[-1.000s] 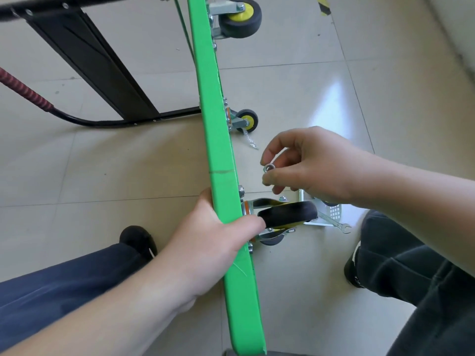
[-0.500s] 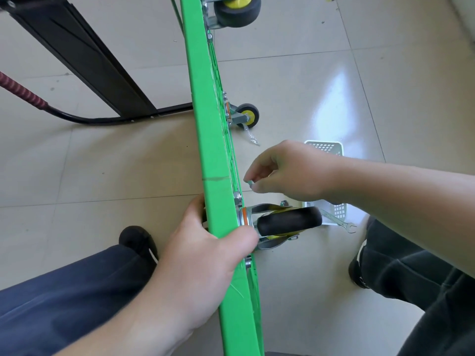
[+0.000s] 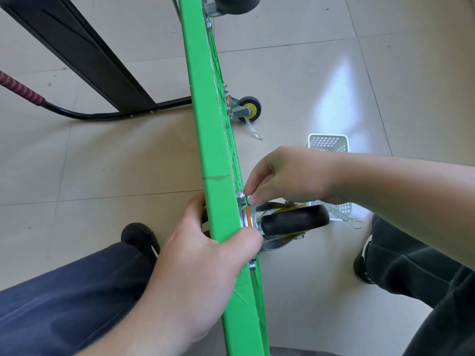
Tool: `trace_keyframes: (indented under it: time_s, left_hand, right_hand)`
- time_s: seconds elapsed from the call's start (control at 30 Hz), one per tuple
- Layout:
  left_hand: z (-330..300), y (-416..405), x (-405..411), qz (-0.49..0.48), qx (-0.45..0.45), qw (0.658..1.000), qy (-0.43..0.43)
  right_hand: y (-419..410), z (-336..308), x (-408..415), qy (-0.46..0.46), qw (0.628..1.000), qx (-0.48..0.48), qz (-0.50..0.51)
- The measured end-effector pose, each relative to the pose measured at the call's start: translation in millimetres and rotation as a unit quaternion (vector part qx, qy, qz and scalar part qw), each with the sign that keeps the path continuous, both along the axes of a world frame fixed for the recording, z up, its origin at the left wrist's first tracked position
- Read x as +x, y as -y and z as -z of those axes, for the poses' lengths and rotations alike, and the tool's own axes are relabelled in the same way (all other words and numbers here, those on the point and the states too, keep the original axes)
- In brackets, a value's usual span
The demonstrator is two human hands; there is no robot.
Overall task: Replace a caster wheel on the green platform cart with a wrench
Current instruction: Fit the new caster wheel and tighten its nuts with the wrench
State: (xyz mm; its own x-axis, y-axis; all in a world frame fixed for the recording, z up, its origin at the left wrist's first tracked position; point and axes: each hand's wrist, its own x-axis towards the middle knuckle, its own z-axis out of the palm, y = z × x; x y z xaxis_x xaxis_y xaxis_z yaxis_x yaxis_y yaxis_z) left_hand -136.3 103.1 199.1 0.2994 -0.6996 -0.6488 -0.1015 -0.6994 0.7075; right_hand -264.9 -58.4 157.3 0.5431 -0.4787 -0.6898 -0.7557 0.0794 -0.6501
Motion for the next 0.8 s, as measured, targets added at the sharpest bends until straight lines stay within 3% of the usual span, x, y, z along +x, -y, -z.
trace_keyframes:
  time_s: [0.8]
  left_hand:
    - [4.7,-3.1,2.9,0.005,-0.008,1.0,-0.012]
  right_hand:
    - [-1.7,2.5,4.1,-0.004,0.999,0.041,0.011]
